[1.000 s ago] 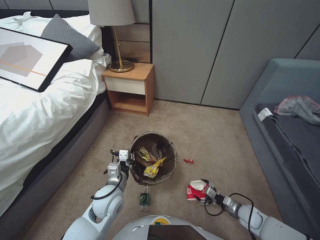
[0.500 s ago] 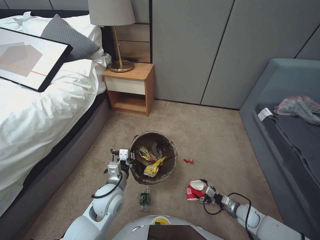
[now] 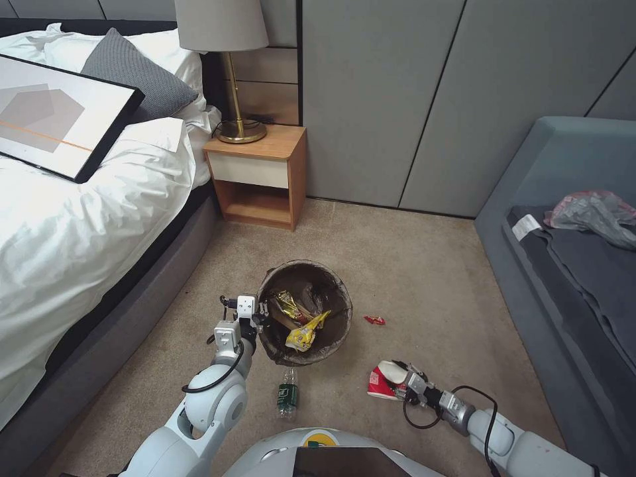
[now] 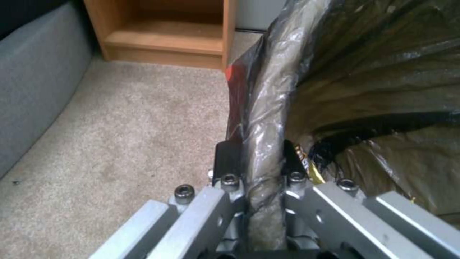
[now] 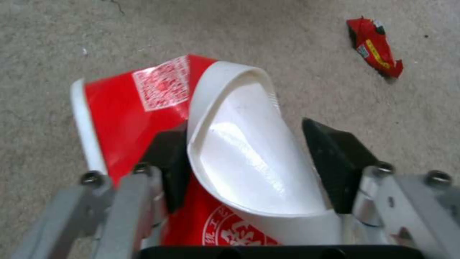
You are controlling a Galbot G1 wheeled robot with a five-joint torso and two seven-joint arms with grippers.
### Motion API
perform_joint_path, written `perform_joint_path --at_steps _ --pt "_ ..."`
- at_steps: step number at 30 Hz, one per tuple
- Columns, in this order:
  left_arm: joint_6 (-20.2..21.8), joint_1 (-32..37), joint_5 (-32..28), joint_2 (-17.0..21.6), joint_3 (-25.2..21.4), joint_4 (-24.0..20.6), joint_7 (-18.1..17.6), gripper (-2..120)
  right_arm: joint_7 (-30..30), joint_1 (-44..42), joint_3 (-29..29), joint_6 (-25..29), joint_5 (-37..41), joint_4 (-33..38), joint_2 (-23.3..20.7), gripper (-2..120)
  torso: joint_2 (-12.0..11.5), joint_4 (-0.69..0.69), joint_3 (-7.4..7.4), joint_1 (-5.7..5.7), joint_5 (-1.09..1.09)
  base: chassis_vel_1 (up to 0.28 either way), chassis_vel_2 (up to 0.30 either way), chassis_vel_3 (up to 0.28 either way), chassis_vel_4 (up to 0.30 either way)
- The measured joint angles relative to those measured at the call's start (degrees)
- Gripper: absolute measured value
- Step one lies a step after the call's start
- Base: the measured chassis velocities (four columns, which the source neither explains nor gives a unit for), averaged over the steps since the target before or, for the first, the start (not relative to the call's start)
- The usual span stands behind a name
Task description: Pick up the trash bin, then pick up the garbage from the floor and place it into the trash bin.
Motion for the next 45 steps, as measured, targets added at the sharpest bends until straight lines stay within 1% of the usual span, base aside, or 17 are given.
perform_joint_path --at_steps 1,2,5,6,8,12,13,16,30,34,36,37,40,41,42,43,45 --pt "0.0 0.0 0.0 0.0 0.0 0.0 0.0 0 0.0 0.0 0.1 0.1 0.0 -0.1 0.1 46 0.0 0.0 0.0 0.0 0.02 0.0 0.0 0.0 0.0" --pt "0.0 0.0 0.0 0.0 0.0 0.0 0.0 0 0.0 0.0 0.1 0.1 0.0 -0.1 0.1 46 0.0 0.0 0.0 0.0 0.02 0.0 0.0 0.0 0.0" --pt "0.0 0.0 0.0 0.1 0.1 -0.1 0.0 0 0.3 -0.1 0.2 0.2 -0.1 -0.1 0.1 37 0.0 0.0 0.0 0.0 0.01 0.0 0.0 0.0 0.0" --pt "0.0 0.0 0.0 0.1 0.1 -0.1 0.0 0 0.3 -0.1 0.2 0.2 -0.1 -0.1 0.1 37 0.0 0.0 0.0 0.0 0.01 0.0 0.0 0.0 0.0" --pt "0.0 0.0 0.0 0.1 0.1 -0.1 0.0 0 0.6 -0.1 0.4 0.2 -0.1 0.1 0.2 30 0.0 -0.01 0.0 0.0 0.0 0.0 0.0 0.0 0.0" --pt "0.0 0.0 0.0 0.1 0.1 -0.2 0.0 0 0.7 -0.1 0.4 0.2 -0.1 0.2 0.3 26 0.0 -0.01 0.0 0.0 0.01 0.0 0.0 0.0 0.0" --pt "0.0 0.0 0.0 0.1 0.1 -0.2 0.0 0 0.8 -0.1 0.4 0.2 -0.1 0.2 0.3 22 0.0 -0.01 0.0 0.0 0.01 0.0 0.0 0.0 0.0" --pt "0.0 0.0 0.0 0.1 0.1 -0.2 0.0 0 0.9 -0.1 0.4 0.2 -0.1 0.3 0.3 19 0.0 0.0 0.0 0.0 0.01 0.0 0.0 0.0 0.0" --pt "0.0 -0.2 -0.1 0.0 0.1 -0.2 0.0 0 1.7 0.2 1.0 -0.1 -0.1 0.8 0.3 18 0.0 0.01 0.0 0.0 0.03 0.0 0.0 0.0 0.0" --pt "0.1 -0.5 -0.2 -0.1 0.4 -0.1 -0.1 0 2.7 0.3 1.9 -0.5 0.3 2.2 0.2 18 0.0 -0.01 0.0 0.0 0.02 0.0 0.0 0.0 0.0" --pt "0.2 -0.6 -0.4 -0.1 0.4 -0.1 -0.1 0 3.8 0.1 4.1 -1.0 0.7 4.7 0.2 18 0.0 0.0 0.0 0.0 0.02 0.0 0.0 0.0 0.0" --pt "0.2 -0.6 -0.4 -0.1 0.4 -0.1 -0.1 0 3.8 0.1 4.1 -1.0 0.7 4.7 0.2 18 0.0 0.0 0.0 0.0 0.02 0.0 0.0 0.0 0.0" --pt "0.2 -0.3 -0.6 0.2 0.4 -0.2 -0.1 0 6.0 -1.2 10.3 -2.6 3.4 11.4 -0.2 18 0.0 0.0 0.0 0.0 -0.01 0.0 0.0 0.0 0.0" --pt "0.2 -0.3 -0.6 0.2 0.4 -0.2 -0.1 0 6.0 -1.2 10.3 -2.6 3.4 11.4 -0.2 18 0.0 0.0 0.0 0.0 -0.01 0.0 0.0 0.0 0.0" --pt "0.2 -0.3 -0.6 0.2 0.4 -0.2 -0.1 0 7.2 -1.3 12.0 -3.1 4.8 13.6 -0.3 18 0.0 0.0 0.0 0.0 0.0 0.0 0.0 0.0 0.0" --pt "0.2 -0.3 -0.6 0.2 0.4 -0.2 -0.1 0 7.2 -1.3 12.0 -3.1 4.8 13.6 -0.3 18 0.0 0.0 0.0 0.0 0.0 0.0 0.0 0.0 0.0" --pt "0.2 -0.2 -0.6 0.3 0.6 -0.2 -0.1 0 9.4 -1.2 14.5 -4.1 7.4 17.9 -0.6 17 0.0 0.0 0.0 0.0 0.0 0.0 0.0 0.0 0.0"
